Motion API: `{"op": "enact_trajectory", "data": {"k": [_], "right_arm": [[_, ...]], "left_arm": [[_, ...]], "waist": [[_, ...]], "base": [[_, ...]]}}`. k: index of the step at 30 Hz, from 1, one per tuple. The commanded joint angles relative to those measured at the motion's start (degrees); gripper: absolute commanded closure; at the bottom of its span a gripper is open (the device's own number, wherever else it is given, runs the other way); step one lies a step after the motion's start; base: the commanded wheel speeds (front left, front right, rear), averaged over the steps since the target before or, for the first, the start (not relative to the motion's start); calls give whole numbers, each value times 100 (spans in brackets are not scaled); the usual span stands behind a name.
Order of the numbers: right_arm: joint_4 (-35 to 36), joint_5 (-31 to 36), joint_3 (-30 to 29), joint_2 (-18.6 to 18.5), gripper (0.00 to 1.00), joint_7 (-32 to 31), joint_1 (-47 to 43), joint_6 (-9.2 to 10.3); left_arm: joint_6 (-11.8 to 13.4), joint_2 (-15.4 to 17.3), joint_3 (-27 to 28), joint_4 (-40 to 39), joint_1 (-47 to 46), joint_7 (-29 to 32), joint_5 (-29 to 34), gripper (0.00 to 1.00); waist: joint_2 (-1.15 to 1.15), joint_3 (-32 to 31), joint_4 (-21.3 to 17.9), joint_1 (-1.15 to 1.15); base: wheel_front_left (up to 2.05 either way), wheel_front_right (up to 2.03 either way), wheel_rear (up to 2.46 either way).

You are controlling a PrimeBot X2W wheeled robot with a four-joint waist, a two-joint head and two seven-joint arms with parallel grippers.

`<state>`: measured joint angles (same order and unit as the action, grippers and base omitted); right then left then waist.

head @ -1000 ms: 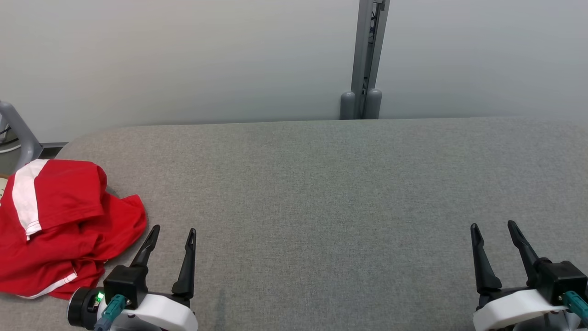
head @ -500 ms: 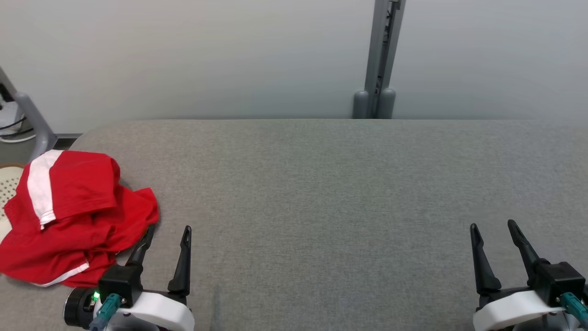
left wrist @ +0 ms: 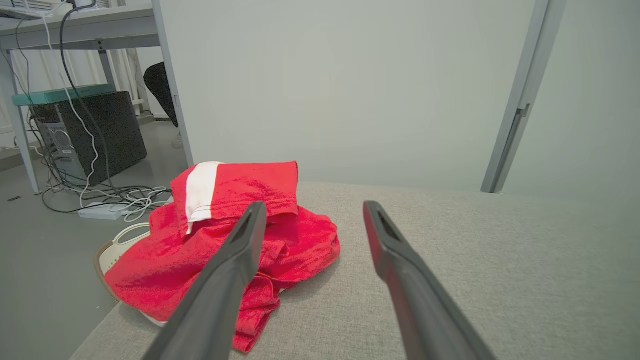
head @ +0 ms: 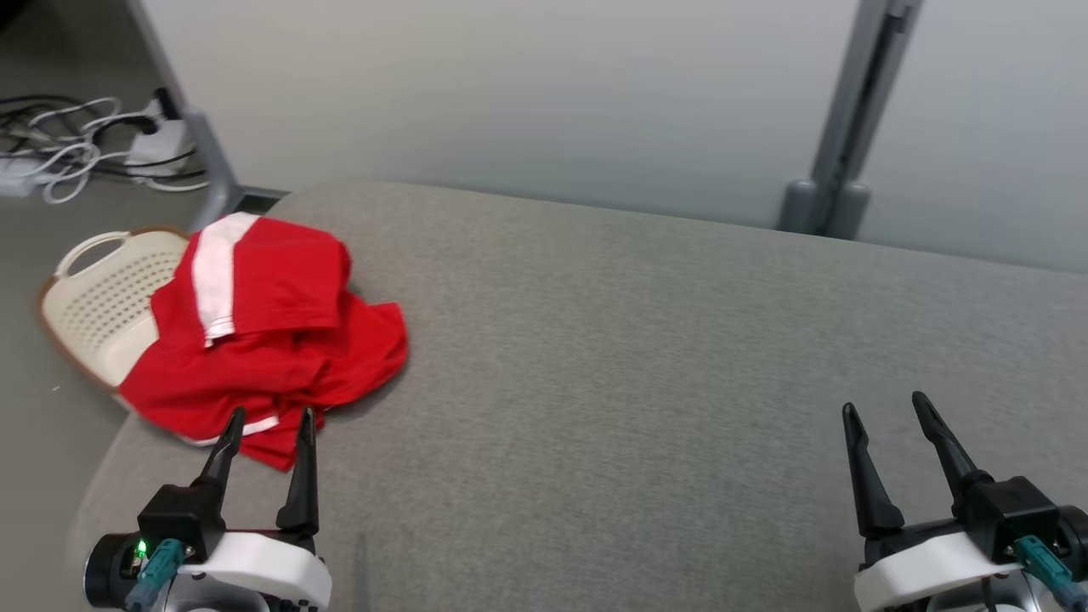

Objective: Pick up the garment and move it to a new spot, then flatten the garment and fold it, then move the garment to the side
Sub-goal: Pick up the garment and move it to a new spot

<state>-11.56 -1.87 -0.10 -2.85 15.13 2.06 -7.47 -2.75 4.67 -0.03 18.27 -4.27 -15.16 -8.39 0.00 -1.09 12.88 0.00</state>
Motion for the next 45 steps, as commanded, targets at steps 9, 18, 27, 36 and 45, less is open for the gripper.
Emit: {"op": "enact_trajectory", "data": {"k": [9, 18, 27, 36, 45], "right_arm": [[156, -65, 169, -20, 0, 3, 24, -3], [179, -191, 271, -19, 0, 3, 65, -3], [185, -321, 294, -18, 0, 3, 86, -3], [257, -248, 358, -19, 0, 3, 258, -3], [354, -65, 471, -57, 0, -26, 841, -3]], "left_arm": [[-55, -17, 233, -10, 56, 2, -20, 0], [-68, -71, 283, 79, 1, 2, 54, 0], [-113, -95, 357, 122, -43, 2, 71, 0], [-193, -123, 449, 131, -499, 2, -135, 0], [-136, 256, 662, 816, -1981, 53, -201, 0]], "waist": [[0, 22, 951, 0], [0, 15, 1298, 0], [0, 42, 1360, 0], [0, 396, 1072, 0], [0, 1568, 173, 0]], "base": [[0, 0, 0], [0, 0, 0], [0, 0, 0], [0, 0, 0], [0, 0, 0]]}}
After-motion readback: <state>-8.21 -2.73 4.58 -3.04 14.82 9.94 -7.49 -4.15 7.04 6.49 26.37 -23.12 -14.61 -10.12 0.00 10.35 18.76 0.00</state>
